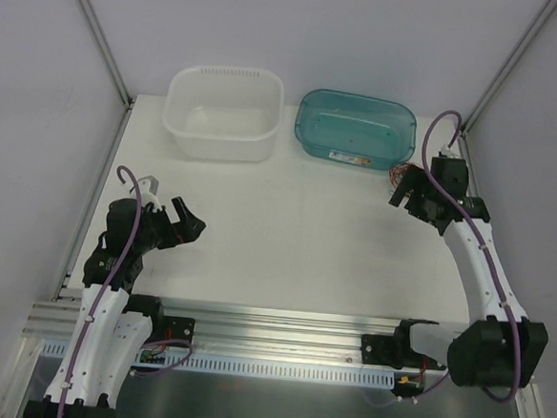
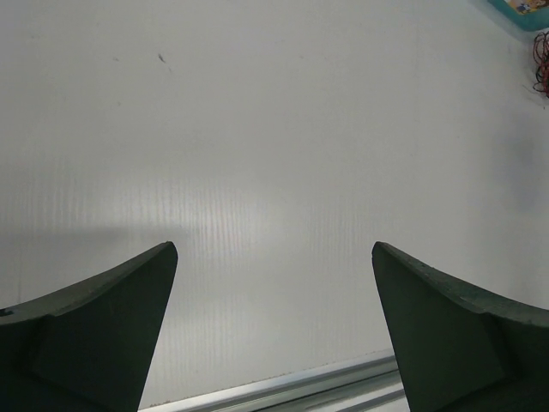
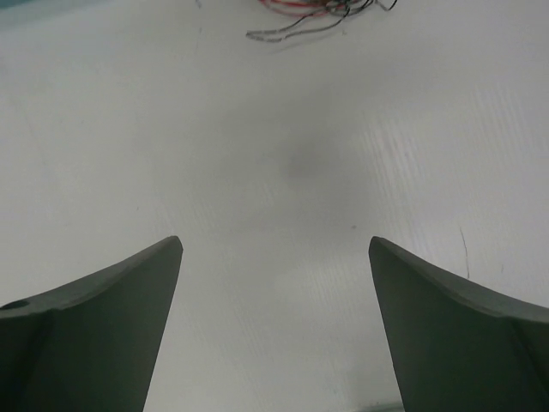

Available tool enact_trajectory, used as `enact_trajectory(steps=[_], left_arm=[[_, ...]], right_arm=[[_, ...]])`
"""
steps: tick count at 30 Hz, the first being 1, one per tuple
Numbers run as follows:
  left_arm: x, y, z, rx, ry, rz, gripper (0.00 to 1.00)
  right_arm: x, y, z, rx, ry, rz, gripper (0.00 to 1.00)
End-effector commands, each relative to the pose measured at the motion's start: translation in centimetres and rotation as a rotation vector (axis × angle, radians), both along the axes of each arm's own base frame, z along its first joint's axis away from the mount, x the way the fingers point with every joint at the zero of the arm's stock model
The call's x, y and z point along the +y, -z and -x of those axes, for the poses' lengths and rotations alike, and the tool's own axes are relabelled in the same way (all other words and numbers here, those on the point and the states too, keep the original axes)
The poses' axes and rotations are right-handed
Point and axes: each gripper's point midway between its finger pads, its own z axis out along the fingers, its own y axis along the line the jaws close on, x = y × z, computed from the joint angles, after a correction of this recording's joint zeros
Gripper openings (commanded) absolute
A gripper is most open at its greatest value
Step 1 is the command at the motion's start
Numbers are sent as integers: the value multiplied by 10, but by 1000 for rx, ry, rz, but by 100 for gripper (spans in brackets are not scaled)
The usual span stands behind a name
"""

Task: Untangle the cables

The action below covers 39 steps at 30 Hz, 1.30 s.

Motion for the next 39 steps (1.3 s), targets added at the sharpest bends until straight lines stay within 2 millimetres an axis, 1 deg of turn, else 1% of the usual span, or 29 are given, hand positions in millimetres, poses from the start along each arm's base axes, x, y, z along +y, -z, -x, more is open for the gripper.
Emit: enact_trajectory(steps=[1,2,4,5,6,8,9,11,12,13,15,16,18,19,21,22,23,25,26,28,29,31,32,33,35,36,37,38,39], left_arm=[[-10,-9,-5,-57,70,15,99],[-10,-9,-5,-57,70,15,99],[-8,-9,-6,-56,63,9,99],[-8,-9,-6,-54,63,9,99],[-8,-8,-6,-50,60,8,99],[-9,-8,-6,-47,66,12,99],[-9,-8,-6,-46,64,12,99],[-9,-8,-6,-46,64,12,99],[-8,-6,-6,-39,63,9,99],[-8,-6,-7,-37,61,10,99],[-7,-3,-7,-27,54,9,99],[-7,-3,-7,-27,53,7,99],[-7,-2,-8,-19,52,8,99],[-7,-1,-8,-18,52,6,99],[-7,0,-8,-14,54,8,99],[-7,0,-8,-12,54,9,99],[-7,0,-8,-10,54,9,99],[-7,0,-8,-8,54,11,99],[-8,0,-7,-9,57,13,99],[-9,0,-7,-8,61,18,99],[-9,0,-7,-9,64,19,99],[-12,0,-6,-6,76,28,99],[-12,-1,-6,-9,79,29,99],[-13,-1,-5,-8,84,33,99],[-16,-1,-5,-4,101,44,99],[-17,0,-4,5,105,49,99],[-19,1,-4,11,113,53,99],[-20,2,-3,15,121,58,99],[-23,3,-3,29,135,69,99]], right_arm=[[-25,-35,-71,-190,109,16,94],[-28,-21,-84,-154,97,32,93],[-33,-16,-106,-157,91,43,91],[-33,-22,-118,-171,87,41,89],[-32,-4,-132,-139,78,41,88],[-44,1,-149,-144,96,27,84],[-48,17,-160,-122,111,22,84],[-57,25,-173,-114,131,3,82],[-58,32,-178,-101,141,-21,82],[-63,59,-182,-41,160,-40,82],[-61,79,-186,5,166,-95,82],[-63,99,-186,45,181,-116,82],[-61,114,-188,66,178,-130,82],[-54,120,-187,82,164,-164,82],[-50,126,-189,85,153,-206,81],[-48,128,-187,88,151,-214,79],[-47,128,-187,87,146,-218,70],[-43,128,-183,96,128,-231,59],[-41,128,-178,100,115,-232,49],[-34,126,-172,102,93,-250,36],[-29,133,-160,125,81,-261,21],[-12,122,-150,109,28,-295,7],[-5,130,-135,134,13,-301,3],[3,116,-128,105,-18,-301,1],[28,112,-110,108,-89,-297,1],[48,120,-89,139,-149,-289,1],[60,105,-81,102,-189,-279,1],[72,103,-70,98,-229,-270,1],[98,107,-49,129,-311,-263,1]])
